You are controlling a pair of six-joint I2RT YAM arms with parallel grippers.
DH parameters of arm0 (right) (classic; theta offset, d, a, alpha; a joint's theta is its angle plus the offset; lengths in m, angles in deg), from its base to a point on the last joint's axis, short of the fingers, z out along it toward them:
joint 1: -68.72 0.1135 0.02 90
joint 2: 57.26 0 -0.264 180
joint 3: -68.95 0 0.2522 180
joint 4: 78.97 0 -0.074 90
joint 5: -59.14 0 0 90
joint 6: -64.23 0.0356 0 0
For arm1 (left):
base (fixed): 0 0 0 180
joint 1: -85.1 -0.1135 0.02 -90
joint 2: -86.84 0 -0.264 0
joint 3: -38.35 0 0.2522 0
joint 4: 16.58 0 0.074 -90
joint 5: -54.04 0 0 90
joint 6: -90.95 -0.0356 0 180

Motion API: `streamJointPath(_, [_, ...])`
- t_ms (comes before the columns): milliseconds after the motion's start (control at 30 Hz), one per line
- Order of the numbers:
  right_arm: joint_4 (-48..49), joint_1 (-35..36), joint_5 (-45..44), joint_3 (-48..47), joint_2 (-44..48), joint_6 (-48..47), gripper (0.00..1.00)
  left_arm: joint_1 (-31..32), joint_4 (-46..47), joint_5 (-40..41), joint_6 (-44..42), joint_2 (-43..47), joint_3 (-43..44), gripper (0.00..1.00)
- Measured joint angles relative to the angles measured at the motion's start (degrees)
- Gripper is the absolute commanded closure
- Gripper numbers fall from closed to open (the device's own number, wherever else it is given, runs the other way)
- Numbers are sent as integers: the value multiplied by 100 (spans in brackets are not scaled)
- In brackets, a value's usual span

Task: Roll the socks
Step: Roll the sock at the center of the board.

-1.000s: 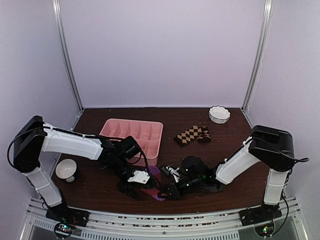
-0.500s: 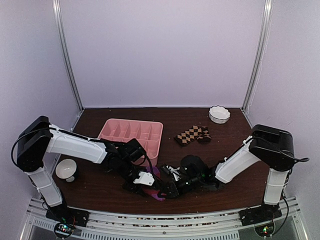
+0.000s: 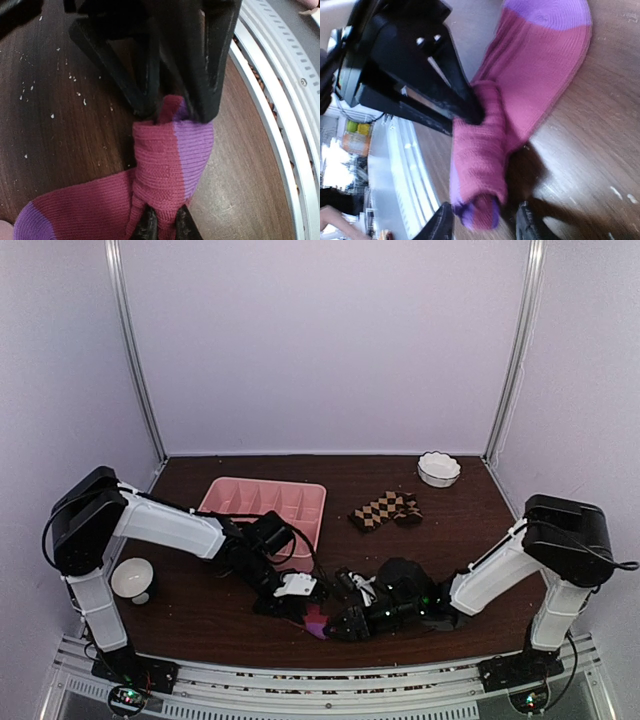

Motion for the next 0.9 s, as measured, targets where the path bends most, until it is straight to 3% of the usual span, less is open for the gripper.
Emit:
streamJointPath(267, [-1484,240,-1755,201,1045,-1235,51,-262,-623,-697,79,-509,542,86])
streamJointPath(300, [-1681,297,-2094,284,1220,-1410,36,-289,-691,-772,76,-560,592,86])
streamJointPath(333, [-1851,378,-2435,376,1403,-1552,5,-319,-743,-841,74,-599,627,86])
streamJointPath(367, [-2024,498,-2785,487,1633,-1725,0,-348,-782,-905,72,-629,651,86])
streamJointPath(500, [-2334,852,-3995,678,2339,-2345,0,-398,-892,-1060,26,-721,730,85])
streamJointPath(633, [-2566,833,-5407,612,2441,-2363,0,-413,-988,-1123,-20,-787,804,85])
streamJointPath(700, [-2535,817,-5947,708,2518,-2225,8,-417,-1008,-1137,-46,-798,813,85])
streamJointPath(900, [-1327,1200,-5764,1331,2518,-3757,12,-455,-1069,-1180,-118,-824,844,84])
